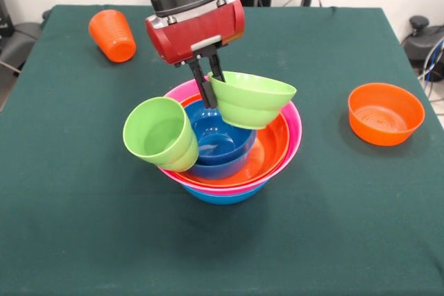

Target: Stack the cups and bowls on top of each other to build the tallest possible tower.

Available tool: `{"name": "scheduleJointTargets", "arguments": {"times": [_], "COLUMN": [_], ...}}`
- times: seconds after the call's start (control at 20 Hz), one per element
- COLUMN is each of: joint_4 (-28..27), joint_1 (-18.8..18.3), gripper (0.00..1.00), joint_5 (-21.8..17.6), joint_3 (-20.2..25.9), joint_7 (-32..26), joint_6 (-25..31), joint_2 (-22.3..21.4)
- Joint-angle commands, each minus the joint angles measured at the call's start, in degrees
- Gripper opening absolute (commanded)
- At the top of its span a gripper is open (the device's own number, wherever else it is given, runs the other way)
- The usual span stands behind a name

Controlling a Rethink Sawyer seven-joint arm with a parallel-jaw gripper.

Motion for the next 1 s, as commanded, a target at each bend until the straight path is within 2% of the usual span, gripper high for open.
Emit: {"name": "scheduleJointTargets", "arguments": {"times": [0.05, 1.0], "joint_4": [2.49, 1.94], "joint_1": [2.56, 3.37], "gripper": [0.0, 0.0], "joint_5": [-2.13, -2.28], "joint_3": [-5.2, -6.76], "joint_7": [2.85, 2.85], "joint_6": [1.7, 0.1], "joint_2": [0.3, 2.1]}}
